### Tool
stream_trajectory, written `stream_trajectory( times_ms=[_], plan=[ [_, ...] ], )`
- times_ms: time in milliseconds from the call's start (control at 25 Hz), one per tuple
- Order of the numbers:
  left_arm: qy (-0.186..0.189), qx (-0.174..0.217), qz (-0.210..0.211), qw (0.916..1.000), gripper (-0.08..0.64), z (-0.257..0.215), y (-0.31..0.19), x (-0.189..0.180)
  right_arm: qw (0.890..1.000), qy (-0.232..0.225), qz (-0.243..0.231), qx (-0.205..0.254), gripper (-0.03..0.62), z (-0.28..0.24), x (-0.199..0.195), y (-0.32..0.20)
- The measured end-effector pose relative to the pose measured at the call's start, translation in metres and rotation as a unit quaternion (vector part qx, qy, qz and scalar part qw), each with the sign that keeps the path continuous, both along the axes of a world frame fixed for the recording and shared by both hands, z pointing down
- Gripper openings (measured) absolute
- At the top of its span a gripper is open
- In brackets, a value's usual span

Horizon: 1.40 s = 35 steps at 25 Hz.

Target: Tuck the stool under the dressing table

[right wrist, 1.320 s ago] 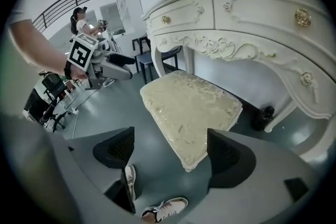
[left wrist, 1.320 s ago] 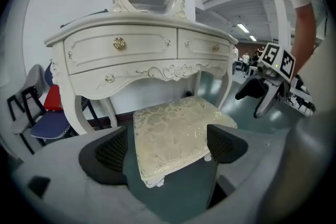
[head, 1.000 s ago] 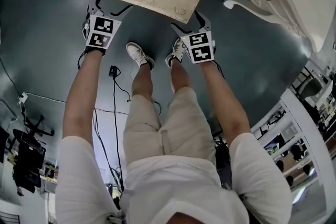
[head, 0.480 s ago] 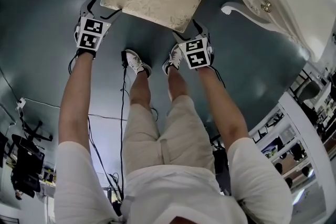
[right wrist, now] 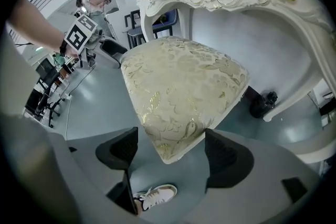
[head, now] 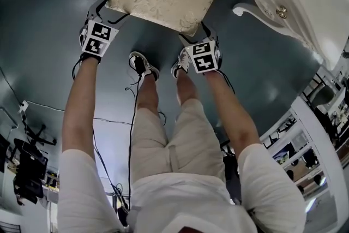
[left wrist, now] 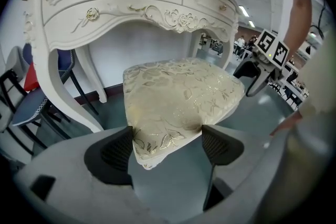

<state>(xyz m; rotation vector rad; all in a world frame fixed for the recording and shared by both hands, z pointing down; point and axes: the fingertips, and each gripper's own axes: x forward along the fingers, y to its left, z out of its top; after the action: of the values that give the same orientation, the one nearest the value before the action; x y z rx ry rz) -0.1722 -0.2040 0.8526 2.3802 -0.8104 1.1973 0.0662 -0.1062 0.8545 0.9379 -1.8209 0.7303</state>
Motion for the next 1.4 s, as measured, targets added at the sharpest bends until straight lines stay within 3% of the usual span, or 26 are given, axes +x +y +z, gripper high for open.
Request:
stream_trajectory(
  times_ms=[440,840,1400],
  plan=[
    [-0.005,0.004,-0.024,0.9997,0.416,0.004,-0.002,0.002,0.998,0.015,0.055,-0.002,0.357,0.015,0.005,-0.001],
    [-0.006,0.001,-0.025,0.9997,0.417,0.009,-0.004,0.003,0.997,0.021,0.065,-0.022,0.359,0.016,0.006,-0.002],
    [-0.007,-0.006,-0.029,0.9995,0.417,0.008,-0.025,0.014,0.998,0.033,0.058,-0.013,0.364,0.017,0.018,-0.026]
  ],
)
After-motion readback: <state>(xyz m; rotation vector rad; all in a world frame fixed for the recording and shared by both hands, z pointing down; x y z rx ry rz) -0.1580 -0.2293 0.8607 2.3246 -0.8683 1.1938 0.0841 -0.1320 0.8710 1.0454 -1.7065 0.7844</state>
